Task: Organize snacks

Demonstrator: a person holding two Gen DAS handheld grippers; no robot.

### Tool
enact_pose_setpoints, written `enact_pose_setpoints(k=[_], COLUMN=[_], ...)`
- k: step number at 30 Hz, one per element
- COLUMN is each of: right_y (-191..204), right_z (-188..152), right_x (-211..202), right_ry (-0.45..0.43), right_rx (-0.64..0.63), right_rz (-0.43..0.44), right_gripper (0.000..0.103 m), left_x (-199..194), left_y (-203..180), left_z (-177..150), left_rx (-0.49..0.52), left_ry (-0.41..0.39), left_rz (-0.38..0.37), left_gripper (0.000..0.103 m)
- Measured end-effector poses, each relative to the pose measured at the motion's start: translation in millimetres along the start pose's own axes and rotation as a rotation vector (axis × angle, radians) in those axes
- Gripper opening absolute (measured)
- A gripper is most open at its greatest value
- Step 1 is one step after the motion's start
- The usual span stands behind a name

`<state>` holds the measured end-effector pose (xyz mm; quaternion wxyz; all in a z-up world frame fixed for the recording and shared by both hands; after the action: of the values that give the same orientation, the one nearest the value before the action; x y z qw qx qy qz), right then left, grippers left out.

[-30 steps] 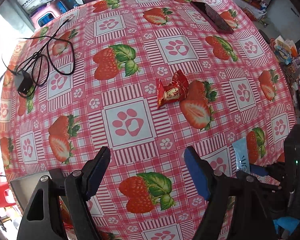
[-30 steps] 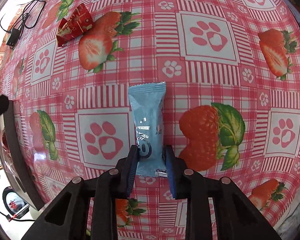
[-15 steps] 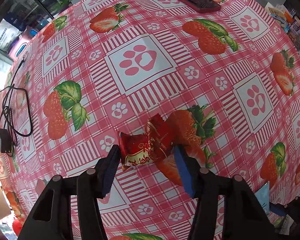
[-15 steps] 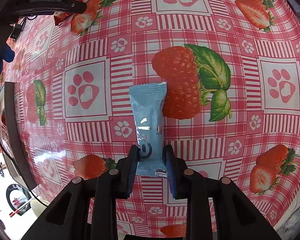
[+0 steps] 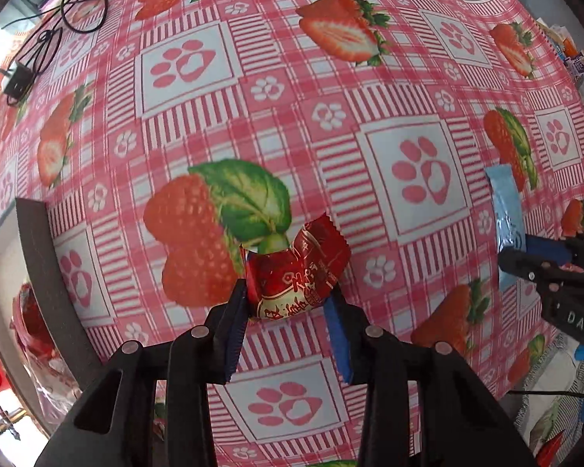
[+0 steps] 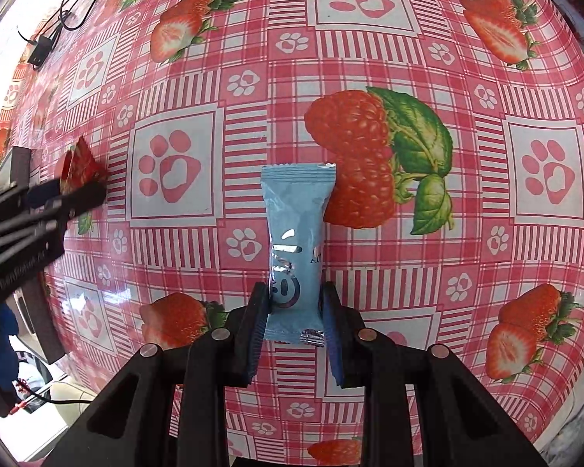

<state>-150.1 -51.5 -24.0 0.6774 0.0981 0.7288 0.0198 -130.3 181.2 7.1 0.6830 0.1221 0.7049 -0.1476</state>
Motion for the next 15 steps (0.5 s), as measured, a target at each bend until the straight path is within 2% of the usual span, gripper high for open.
enact_pose_setpoints(k=[4, 5, 6, 7, 8, 9, 15], right_y=[7.8, 6.3, 3.3, -0.5, -4.8, -8.9, -24.7], right_z=[-10.0, -11.9, -13.8, -15.5, -17.5, -19.9, -31.5], right_x=[2.6, 2.1, 1.2, -0.3, -2.8, -6.6, -2.8], right_ry=[0.008, 0.01, 0.008, 0.003, -0.008, -0.029, -0.001], right_rx=[-0.012, 0.004, 0.028, 0.054, 0.082, 0.103, 0.176], right_rz=[0.019, 0.031, 0.04, 0.042, 0.04, 0.041, 0.028], right_gripper=[0.029, 0.03, 0.032, 0.055, 0.088, 0.093, 0.093], left_x=[-1.9, -5.6, -7.7, -11.5, -14.1, -16.0, -10.9], left_y=[18.9, 24.2, 33.6, 37.4, 40.3, 42.5, 31.8], left_z=[-29.8, -33.7, -39.6, -41.5, -42.9, -43.0, -34.8], left_rx=[-0.046, -0.047, -0.045, -0.036, -0.024, -0.01, 0.079], left_ry=[0.027, 0.014, -0.004, -0.015, -0.018, -0.02, -0.027], left_rz=[0.017, 0.02, 0.018, 0.013, 0.01, 0.01, 0.038], left_gripper=[0.074, 0.08, 0.08, 0.08, 0.08, 0.08, 0.081])
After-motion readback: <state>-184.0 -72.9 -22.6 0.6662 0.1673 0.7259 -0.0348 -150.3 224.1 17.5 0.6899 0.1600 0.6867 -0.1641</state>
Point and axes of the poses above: each gripper's, at about its wrist camera, not at the fingertips, and x roughly the way its jaws point, y to its left, z to its top, the point moved 1 cm from there along x, roughly the way its jaws point
